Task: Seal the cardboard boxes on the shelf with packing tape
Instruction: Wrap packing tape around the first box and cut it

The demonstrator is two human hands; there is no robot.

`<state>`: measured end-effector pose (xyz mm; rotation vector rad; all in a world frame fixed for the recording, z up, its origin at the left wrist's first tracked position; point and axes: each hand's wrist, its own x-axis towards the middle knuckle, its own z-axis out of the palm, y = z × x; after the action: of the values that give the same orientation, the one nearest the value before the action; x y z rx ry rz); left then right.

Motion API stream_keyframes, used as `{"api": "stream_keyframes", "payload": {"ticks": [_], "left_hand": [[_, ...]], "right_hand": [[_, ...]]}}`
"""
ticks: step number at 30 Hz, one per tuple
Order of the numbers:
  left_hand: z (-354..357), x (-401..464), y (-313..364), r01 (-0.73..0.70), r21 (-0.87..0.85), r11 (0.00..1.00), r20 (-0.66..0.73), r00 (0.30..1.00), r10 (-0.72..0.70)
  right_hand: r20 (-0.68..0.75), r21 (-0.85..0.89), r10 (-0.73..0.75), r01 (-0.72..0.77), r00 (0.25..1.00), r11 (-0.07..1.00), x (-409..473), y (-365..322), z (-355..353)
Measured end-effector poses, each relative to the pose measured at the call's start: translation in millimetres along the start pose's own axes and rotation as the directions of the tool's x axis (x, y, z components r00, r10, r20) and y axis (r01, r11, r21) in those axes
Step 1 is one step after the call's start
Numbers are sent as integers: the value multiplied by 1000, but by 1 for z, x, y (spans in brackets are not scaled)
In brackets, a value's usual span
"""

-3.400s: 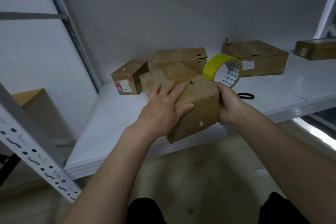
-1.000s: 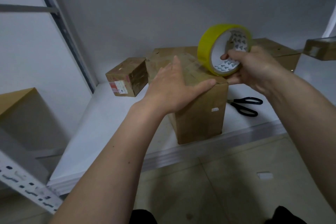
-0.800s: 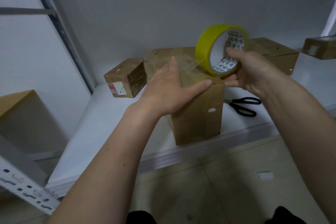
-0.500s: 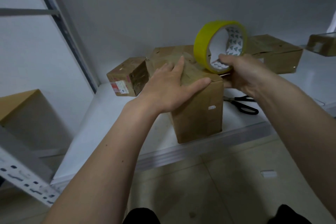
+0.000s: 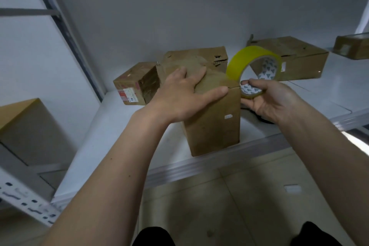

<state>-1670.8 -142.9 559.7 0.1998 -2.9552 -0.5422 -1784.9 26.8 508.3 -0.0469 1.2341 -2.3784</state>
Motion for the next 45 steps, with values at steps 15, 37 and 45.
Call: {"api": "stream_keyframes", "payload": {"ticks": [15,37,45], "left_hand": [[7,-22,-45,-78,-334,939,-205,979,8],[63,-25,-73,-277,-709,649,-406,913,-54],[54,-19,-83,-254,-629,735,-326,944,47]], "right_hand": [[54,-516,86,-46,995,855,-12,32,34],[271,-937,-245,196,931,-291,-38,30,106],[282,-953,-195,251,940,-168,-30,28,111]]}}
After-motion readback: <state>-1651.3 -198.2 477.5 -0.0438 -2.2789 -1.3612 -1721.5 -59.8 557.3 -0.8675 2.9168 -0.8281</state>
